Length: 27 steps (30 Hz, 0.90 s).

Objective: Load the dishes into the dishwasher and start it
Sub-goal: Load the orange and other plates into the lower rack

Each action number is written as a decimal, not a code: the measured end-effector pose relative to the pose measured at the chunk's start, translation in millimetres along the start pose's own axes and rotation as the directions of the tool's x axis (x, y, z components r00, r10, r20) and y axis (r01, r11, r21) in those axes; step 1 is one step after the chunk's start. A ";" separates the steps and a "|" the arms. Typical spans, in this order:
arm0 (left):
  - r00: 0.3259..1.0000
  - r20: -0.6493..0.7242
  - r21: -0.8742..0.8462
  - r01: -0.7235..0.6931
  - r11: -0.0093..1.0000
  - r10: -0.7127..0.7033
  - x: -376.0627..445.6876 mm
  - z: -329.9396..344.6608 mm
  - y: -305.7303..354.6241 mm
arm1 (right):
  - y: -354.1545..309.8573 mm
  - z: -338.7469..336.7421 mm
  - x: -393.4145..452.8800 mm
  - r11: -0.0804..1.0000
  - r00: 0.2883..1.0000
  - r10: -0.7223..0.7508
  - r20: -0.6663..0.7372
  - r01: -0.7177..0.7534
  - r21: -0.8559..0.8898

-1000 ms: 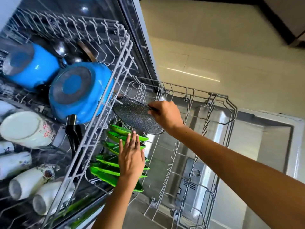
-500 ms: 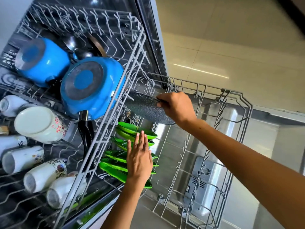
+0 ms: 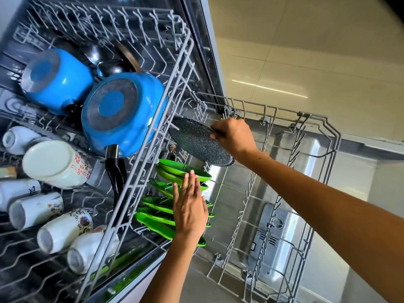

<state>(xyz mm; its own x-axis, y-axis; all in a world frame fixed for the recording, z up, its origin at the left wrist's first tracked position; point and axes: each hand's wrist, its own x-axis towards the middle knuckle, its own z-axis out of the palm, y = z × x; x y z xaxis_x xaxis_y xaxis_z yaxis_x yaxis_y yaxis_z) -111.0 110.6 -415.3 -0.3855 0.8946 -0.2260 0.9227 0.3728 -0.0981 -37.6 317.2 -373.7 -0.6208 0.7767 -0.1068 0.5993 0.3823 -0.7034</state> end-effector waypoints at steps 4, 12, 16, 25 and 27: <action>1.000 0.000 0.001 0.002 1.000 -0.002 0.2 -0.1 1.0 | -0.6 8.5 -3.2 0.997 0.996 -0.066 0.066 0.068 -0.028; 1.000 -0.012 -0.025 -0.017 1.000 0.017 1.4 -0.3 1.5 | -0.3 26.2 9.7 0.999 0.992 -0.041 0.118 0.043 -0.015; 1.000 0.022 -0.031 -0.010 0.999 0.010 3.4 -2.6 2.5 | -3.8 41.1 15.4 0.998 0.977 -0.058 0.203 0.058 0.005; 0.986 0.160 -0.053 -0.038 0.998 0.046 6.3 -17.1 0.0 | -0.8 39.0 9.7 0.995 0.931 0.063 0.359 -0.029 -0.099; 0.986 0.159 -0.078 -0.047 0.996 0.059 5.5 -24.0 1.7 | 6.4 29.4 -8.9 0.990 0.947 0.109 0.301 -0.078 -0.113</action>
<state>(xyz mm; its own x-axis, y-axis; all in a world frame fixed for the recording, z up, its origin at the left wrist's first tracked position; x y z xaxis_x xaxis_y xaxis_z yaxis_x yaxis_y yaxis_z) -111.4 122.1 -393.5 -0.3259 0.8646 -0.3823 0.9373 0.3482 -0.0115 -43.1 298.0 -397.9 -0.6747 0.6270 -0.3895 0.6994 0.3745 -0.6088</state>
